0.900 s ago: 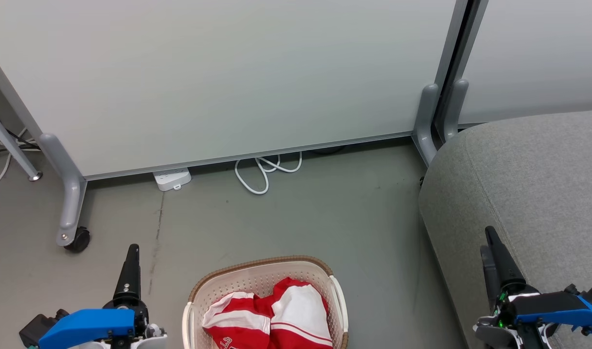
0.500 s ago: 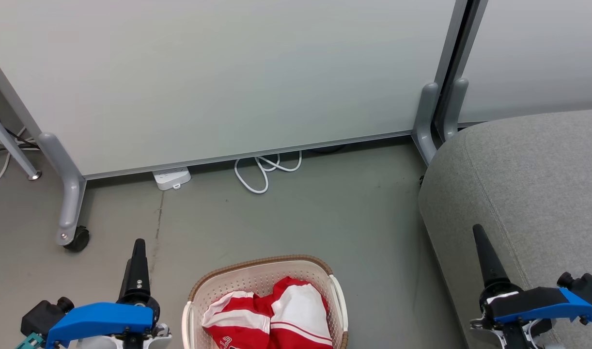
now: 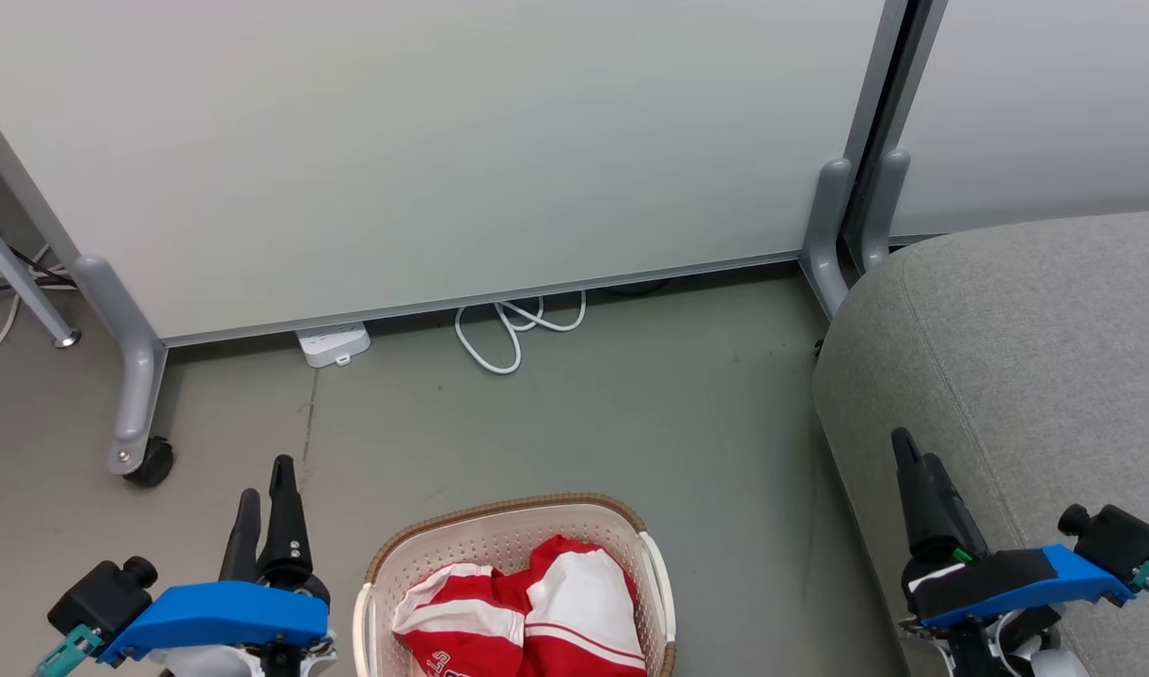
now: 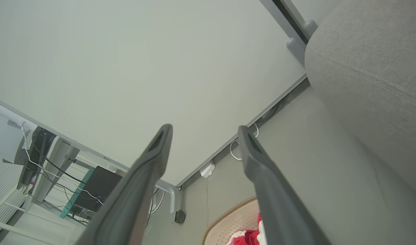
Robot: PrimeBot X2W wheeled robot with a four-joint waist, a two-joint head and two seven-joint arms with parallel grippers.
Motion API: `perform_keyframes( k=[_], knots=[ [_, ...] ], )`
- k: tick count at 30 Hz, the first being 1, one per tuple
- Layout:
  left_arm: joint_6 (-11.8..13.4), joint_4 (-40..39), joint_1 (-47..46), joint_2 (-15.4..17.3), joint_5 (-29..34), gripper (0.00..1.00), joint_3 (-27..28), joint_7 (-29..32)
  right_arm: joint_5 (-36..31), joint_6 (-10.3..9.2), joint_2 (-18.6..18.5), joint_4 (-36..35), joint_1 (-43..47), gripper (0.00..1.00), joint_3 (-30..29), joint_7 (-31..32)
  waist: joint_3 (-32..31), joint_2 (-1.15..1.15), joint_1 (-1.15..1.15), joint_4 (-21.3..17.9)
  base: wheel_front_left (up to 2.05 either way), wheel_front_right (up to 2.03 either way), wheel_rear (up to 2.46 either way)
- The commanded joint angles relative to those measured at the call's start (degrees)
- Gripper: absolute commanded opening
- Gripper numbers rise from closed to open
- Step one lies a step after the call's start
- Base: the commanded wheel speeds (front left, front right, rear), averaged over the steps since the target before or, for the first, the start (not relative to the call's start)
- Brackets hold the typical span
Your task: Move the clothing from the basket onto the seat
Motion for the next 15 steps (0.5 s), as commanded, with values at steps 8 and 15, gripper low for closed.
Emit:
perform_keyframes(
  k=[8,15],
  knots=[
    [0.02,-0.88,-0.77,0.54,8.58,1.0,-0.91,-1.92,-8.43,0.09,-0.46,-0.48,-1.85,1.0,0.95,-0.86,0.01,0.0,0.0,0.02,0.0,0.0,0.0],
    [0.08,-0.25,-0.61,0.58,13.16,1.0,-1.38,-3.14,-13.56,0.1,-0.5,-0.53,-2.0,1.0,1.52,-1.48,-0.05,0.0,0.0,0.04,0.0,0.0,0.0]
  ],
)
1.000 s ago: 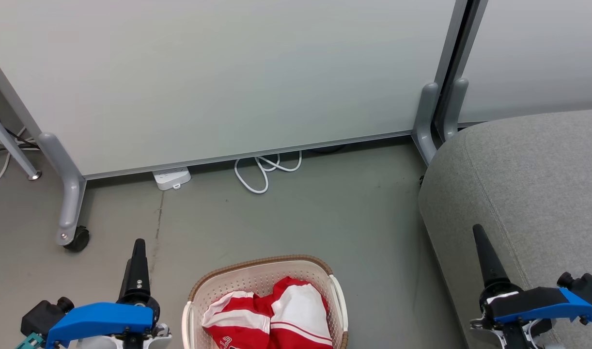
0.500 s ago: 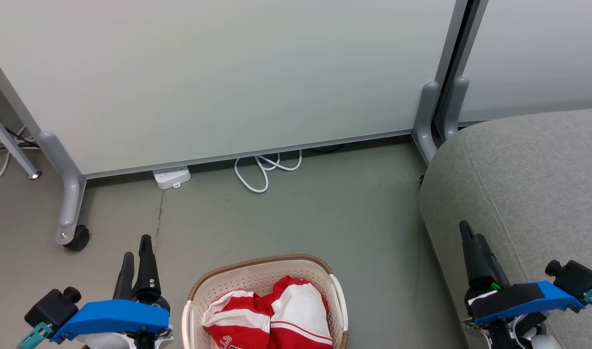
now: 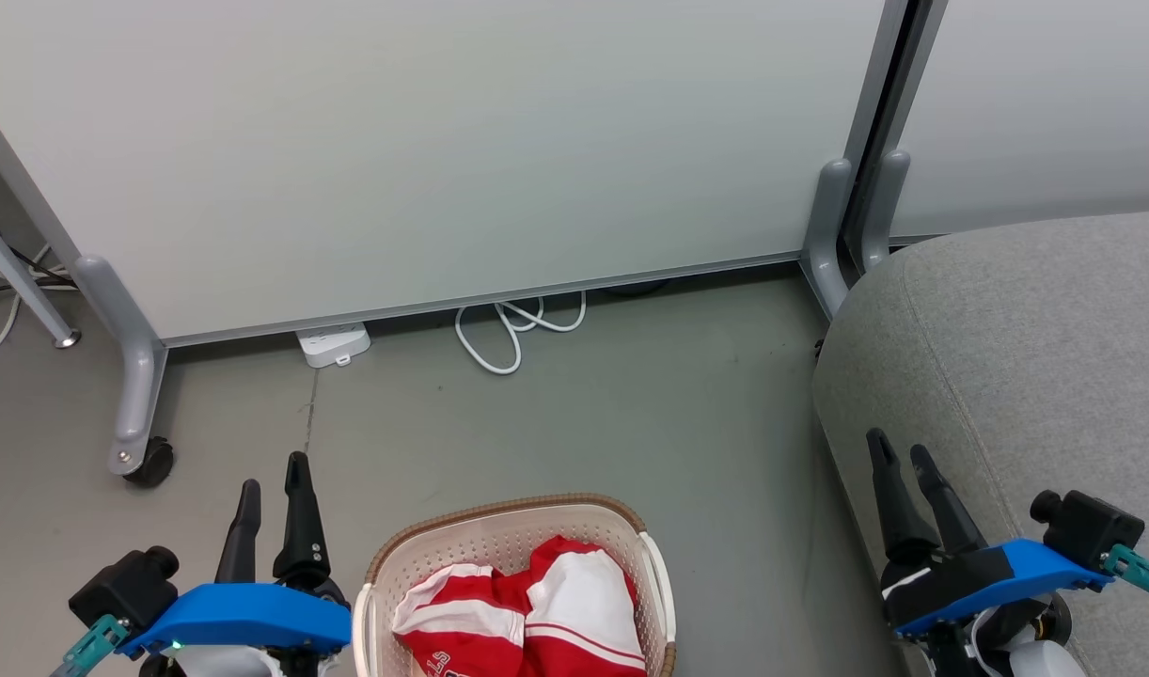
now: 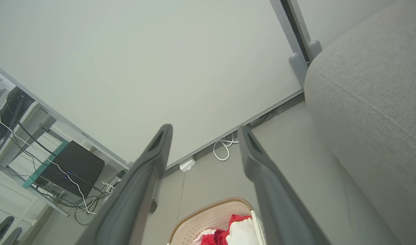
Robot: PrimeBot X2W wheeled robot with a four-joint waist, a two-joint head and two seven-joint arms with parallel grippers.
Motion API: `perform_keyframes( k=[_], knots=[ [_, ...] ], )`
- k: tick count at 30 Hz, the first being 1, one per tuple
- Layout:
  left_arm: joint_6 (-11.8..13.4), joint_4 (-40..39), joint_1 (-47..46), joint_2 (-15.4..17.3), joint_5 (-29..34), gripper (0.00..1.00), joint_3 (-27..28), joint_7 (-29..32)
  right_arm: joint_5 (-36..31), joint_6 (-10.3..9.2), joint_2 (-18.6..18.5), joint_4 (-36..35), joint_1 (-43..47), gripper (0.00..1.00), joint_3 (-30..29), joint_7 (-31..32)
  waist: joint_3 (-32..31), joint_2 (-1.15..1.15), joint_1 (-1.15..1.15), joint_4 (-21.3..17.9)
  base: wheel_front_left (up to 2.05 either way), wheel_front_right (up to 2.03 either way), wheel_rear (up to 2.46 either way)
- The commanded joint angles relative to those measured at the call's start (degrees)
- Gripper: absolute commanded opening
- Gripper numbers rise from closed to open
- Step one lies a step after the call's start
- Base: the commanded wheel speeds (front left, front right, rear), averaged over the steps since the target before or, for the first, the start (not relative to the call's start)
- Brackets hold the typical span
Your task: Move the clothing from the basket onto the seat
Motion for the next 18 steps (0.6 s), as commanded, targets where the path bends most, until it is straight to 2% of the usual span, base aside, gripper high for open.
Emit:
perform_keyframes(
  k=[1,18],
  knots=[
    [0.11,-0.31,-0.61,0.48,2.01,1.0,-0.19,-0.71,-2.39,0.09,-0.45,-0.56,-1.57,1.0,0.3,-0.54,-0.02,0.0,0.0,0.0,0.0,0.0,0.0],
    [0.45,0.85,-0.78,0.55,11.4,1.0,-1.34,-3.31,-14.65,0.11,-0.55,-0.91,-1.62,1.0,0.26,-1.22,0.06,0.0,0.0,-0.07,0.0,0.0,0.0]
  ],
)
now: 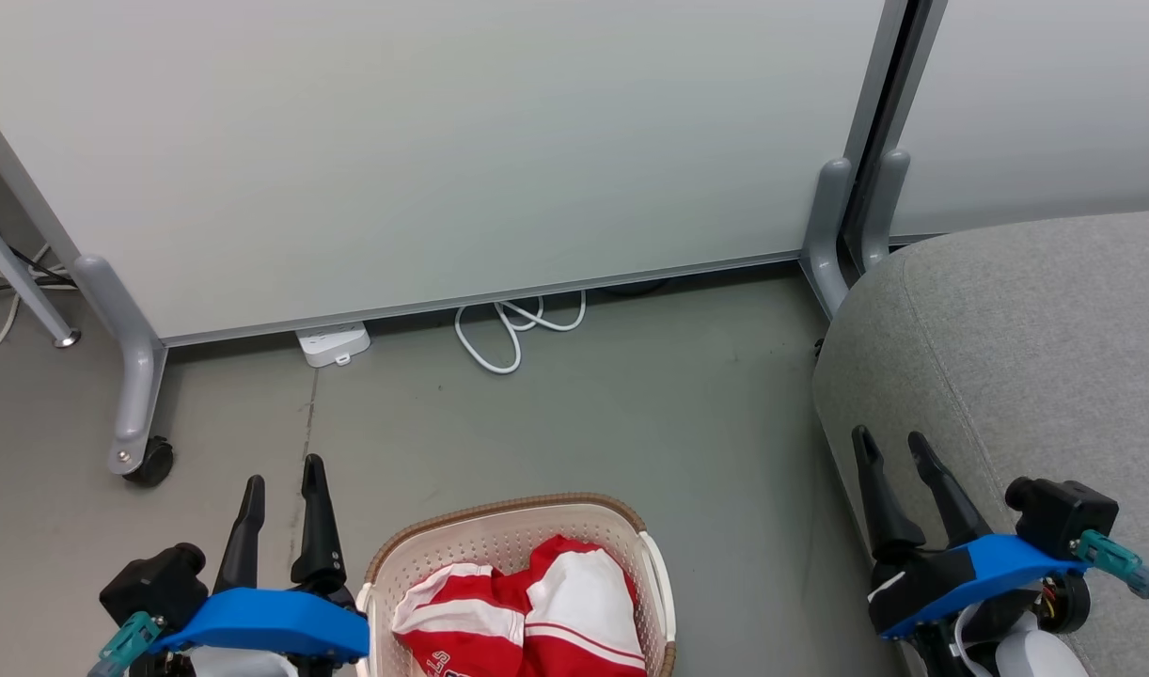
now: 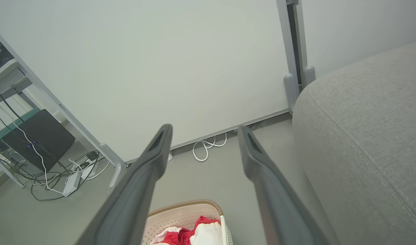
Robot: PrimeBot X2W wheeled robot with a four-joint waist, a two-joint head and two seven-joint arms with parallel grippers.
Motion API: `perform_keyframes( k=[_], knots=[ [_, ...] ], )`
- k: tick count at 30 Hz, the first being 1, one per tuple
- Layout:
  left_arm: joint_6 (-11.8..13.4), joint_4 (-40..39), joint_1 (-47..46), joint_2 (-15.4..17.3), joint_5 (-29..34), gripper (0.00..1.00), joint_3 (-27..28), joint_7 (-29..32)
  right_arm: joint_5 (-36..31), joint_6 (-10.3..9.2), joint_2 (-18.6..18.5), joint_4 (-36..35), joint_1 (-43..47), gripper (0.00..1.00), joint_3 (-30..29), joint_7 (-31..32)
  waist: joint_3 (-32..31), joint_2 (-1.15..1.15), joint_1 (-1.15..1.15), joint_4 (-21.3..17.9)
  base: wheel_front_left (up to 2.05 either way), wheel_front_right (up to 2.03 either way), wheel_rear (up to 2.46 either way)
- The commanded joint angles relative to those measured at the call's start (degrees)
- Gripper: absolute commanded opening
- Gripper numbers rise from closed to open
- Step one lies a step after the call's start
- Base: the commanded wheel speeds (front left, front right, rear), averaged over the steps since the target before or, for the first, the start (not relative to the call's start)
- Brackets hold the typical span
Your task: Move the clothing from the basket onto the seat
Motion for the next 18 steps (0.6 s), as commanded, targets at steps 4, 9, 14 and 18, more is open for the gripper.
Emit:
perform_keyframes(
  k=[4,9,14,18],
  knots=[
    [0.38,-0.06,-0.75,0.42,2.64,1.0,-0.38,-0.93,-3.58,0.1,-0.48,-0.96,-0.91,1.0,0.3,-0.74,-0.05,0.0,0.0,-0.02,0.0,0.0,0.0],
    [0.54,0.25,-0.92,0.44,5.21,1.0,-0.68,-1.63,-6.57,0.11,-0.5,-1.26,-0.8,1.0,0.22,-0.95,-0.01,0.0,0.0,0.04,0.0,0.0,0.0],
    [0.7,0.55,-1.06,0.45,7.33,1.0,-0.79,-2.22,-9.18,0.11,-0.53,-1.21,-0.79,1.0,0.24,-0.99,0.03,0.0,0.0,0.05,0.0,0.0,0.0],
    [0.78,0.74,-1.1,0.46,8.67,1.0,-0.85,-2.74,-11.18,0.11,-0.54,-1.07,-0.9,1.0,0.4,-1.23,0.0,0.0,0.0,0.0,0.0,0.0,0.0]
  ],
)
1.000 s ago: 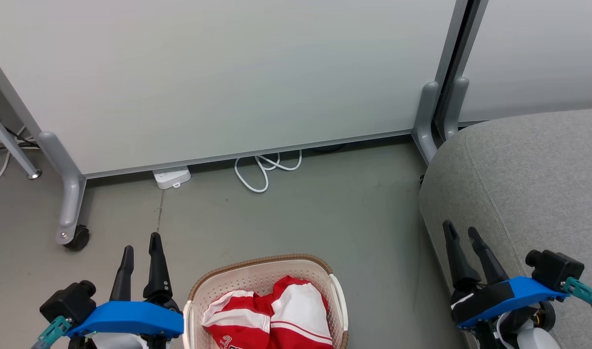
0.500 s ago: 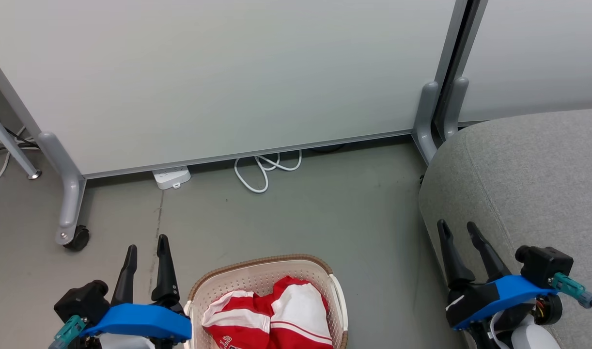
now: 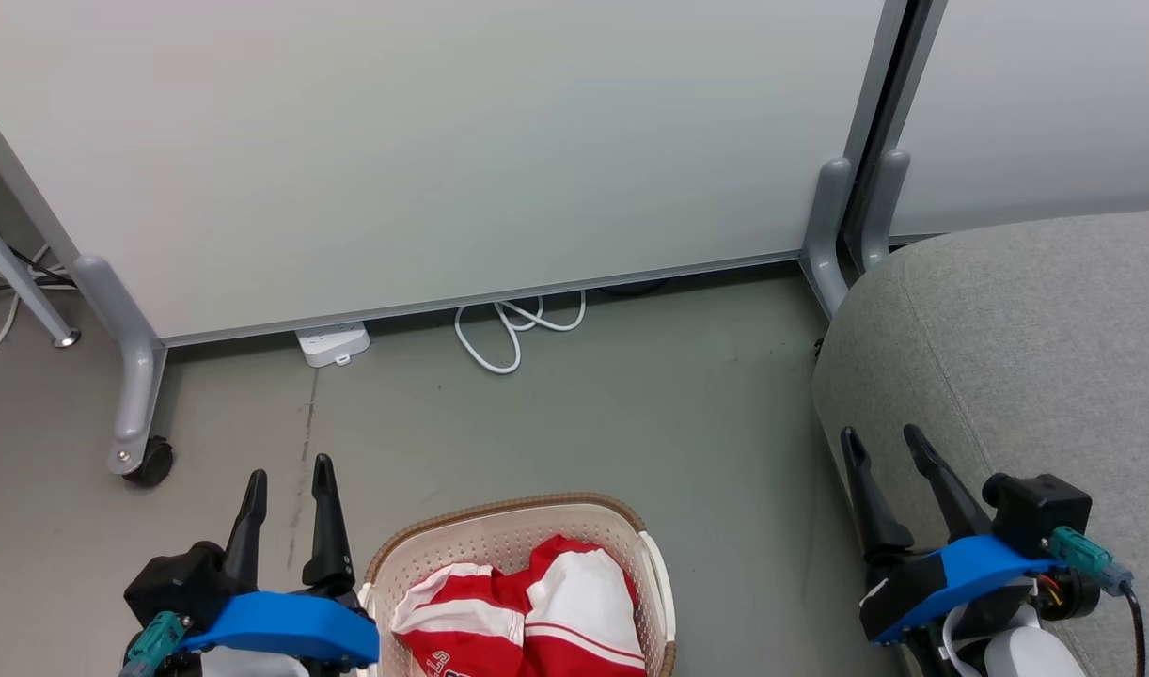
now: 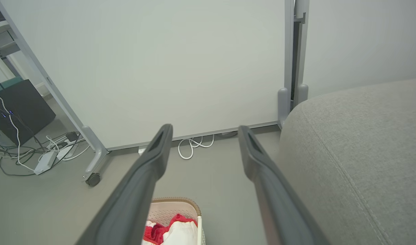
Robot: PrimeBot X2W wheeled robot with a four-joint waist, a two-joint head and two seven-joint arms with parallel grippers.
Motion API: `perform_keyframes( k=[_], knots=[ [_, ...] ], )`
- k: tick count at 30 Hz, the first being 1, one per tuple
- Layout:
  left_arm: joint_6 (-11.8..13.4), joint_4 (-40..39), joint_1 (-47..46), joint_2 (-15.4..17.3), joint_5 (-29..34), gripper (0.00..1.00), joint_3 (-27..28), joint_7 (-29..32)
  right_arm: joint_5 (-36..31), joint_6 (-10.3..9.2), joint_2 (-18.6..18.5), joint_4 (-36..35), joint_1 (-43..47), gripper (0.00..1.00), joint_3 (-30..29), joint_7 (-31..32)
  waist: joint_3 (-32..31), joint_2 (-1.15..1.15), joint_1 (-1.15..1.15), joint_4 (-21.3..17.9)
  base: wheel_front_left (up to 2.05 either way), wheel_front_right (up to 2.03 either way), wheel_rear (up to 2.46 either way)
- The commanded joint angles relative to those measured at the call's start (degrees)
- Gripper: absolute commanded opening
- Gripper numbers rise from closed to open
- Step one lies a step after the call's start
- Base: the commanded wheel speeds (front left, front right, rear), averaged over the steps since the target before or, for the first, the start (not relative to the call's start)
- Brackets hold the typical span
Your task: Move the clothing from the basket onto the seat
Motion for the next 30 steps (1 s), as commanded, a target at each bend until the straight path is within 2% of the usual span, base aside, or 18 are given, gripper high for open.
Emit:
perform_keyframes(
  k=[1,30],
  knots=[
    [0.19,-0.08,-0.93,0.34,1.19,1.0,-0.05,-0.49,-1.5,0.1,-0.46,-0.26,-0.88,1.0,0.14,-0.55,-0.03,0.0,0.0,-0.04,0.0,0.0,0.0],
    [0.97,1.13,0.15,0.38,10.05,1.0,-1.55,-3.68,-13.24,0.09,-0.54,-0.31,-0.18,1.0,0.48,-2.07,-1.18,0.0,0.0,-0.5,0.0,0.0,0.0]
  ],
)
